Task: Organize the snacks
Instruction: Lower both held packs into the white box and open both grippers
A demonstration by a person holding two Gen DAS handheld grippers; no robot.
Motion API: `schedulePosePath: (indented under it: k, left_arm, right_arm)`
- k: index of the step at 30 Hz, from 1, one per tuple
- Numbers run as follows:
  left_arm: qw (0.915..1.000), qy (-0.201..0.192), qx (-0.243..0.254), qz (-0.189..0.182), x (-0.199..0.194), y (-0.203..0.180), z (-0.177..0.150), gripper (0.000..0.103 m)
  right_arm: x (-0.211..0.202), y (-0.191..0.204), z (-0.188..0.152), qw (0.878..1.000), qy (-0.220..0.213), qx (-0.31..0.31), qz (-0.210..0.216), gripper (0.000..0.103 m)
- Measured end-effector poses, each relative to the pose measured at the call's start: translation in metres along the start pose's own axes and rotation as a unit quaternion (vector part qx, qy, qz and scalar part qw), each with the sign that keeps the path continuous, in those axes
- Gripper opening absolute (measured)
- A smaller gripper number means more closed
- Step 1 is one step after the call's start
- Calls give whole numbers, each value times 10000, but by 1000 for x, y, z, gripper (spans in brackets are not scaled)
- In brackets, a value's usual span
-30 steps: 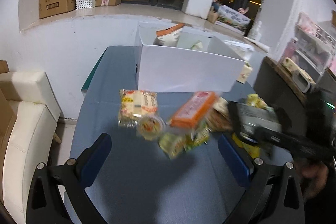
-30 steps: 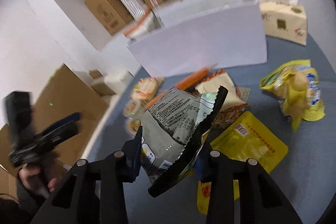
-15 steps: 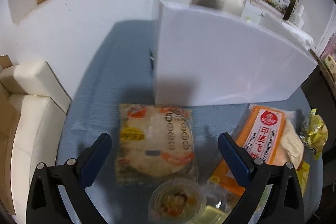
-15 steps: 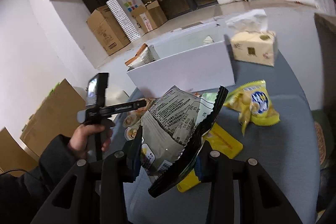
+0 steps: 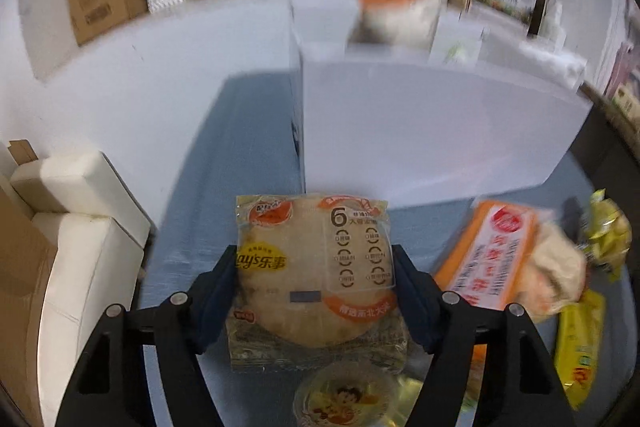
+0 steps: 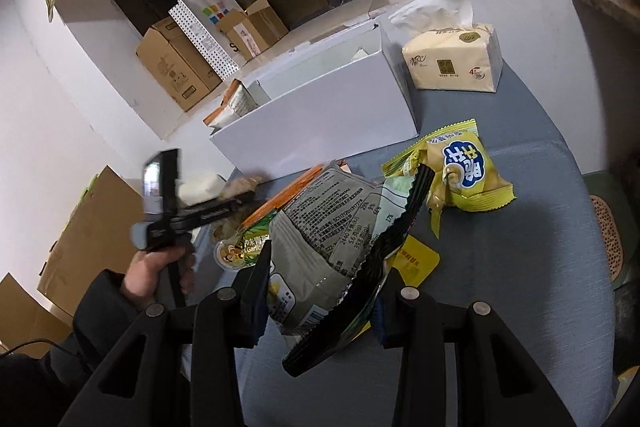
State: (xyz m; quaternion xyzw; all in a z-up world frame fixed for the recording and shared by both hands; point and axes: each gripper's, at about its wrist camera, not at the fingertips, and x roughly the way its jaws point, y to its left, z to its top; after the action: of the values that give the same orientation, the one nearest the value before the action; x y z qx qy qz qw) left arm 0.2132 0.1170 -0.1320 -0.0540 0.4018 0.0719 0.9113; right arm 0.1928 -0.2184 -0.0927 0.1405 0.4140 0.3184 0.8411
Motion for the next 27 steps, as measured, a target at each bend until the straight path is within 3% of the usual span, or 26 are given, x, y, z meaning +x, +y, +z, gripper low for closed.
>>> schedulePosePath:
  k: [7,12,17,27]
  left_arm:
    - [9957,-829,-137,-394,-79,-2,11,77]
    - [9907,-1163,-147,-690,-120,-2,32,77]
    - [9897,-1138,-98,-858,-114,-12,71,77]
    - [9903,-1159,71,-766,-78,-39,172,77]
  right_arm:
    - [7,9,12,9999,-53,-99,14,43]
    - [15,28,35,9990,-190,-407,-7,44]
    - [28,46,75,9963,-467,-726,1,44]
    - [73,54,170,9954,-490,-813,-122,44]
